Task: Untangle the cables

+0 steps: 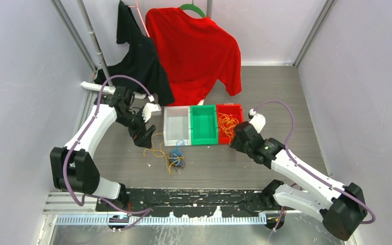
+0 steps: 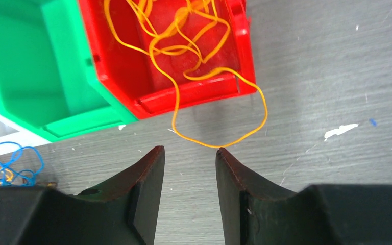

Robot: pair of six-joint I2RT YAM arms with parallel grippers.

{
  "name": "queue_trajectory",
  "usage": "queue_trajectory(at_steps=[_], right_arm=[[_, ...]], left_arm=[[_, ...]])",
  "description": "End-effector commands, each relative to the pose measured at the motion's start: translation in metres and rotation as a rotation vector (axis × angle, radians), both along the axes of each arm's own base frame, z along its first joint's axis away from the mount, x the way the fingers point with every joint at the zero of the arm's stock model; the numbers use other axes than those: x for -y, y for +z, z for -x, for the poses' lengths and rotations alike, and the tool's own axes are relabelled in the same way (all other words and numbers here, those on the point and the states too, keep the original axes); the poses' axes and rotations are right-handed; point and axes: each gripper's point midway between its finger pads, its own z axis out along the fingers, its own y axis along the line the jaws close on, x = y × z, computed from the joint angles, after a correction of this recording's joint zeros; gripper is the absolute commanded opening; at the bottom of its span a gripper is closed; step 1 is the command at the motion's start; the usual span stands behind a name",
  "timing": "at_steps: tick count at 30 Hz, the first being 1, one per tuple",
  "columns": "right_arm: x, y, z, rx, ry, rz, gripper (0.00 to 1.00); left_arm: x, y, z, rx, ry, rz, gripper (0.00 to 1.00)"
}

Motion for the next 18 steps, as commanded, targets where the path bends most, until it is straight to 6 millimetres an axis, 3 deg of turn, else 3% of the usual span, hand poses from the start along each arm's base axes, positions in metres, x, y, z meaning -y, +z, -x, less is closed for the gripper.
queue_trajectory(at_steps=[1, 4, 11, 18], right_arm=[[-0.007, -0.020, 0.006, -0.092, -0.035, -0.083, 0.47], [-0.001, -0.021, 0.004, -0.095, -0.070, -0.075, 0.48], [0.010, -0.036, 0.004, -0.092, -0.150, -0.078, 0.48], [0.012, -0.040, -0.010, -0.070, -0.189, -0.076, 0.46]], left_arm=[[-0.007, -0.014, -0.008, 0.074, 0.002, -0.006, 0.89], [-0.012, -0.031, -0.011, 0.087, -0.003, -0.038, 0.80], [-0.018, -0.053, -0.020, 0.110, 0.010, -0.077, 0.77], [-0.024, -0.060, -0.020, 0.129, 0.003, -0.115, 0.73]])
